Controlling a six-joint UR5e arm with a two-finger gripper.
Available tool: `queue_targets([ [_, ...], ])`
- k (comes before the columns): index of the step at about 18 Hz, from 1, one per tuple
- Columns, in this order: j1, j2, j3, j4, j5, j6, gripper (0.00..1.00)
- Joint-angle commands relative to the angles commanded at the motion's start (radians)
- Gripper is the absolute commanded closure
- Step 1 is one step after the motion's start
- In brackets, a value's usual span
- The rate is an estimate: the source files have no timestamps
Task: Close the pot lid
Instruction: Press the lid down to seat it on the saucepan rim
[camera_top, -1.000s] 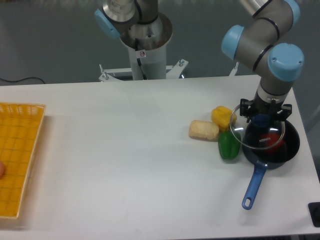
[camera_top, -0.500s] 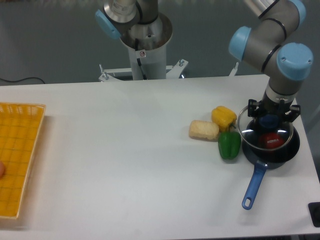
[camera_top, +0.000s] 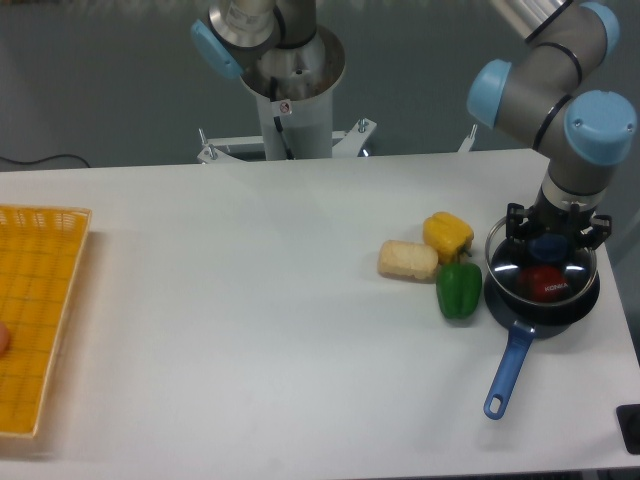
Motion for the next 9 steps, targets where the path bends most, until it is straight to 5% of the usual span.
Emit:
queue_targets([
  [9, -0.005, -0.018, 0.018, 0.008, -0.017, -0.003, 0.45],
])
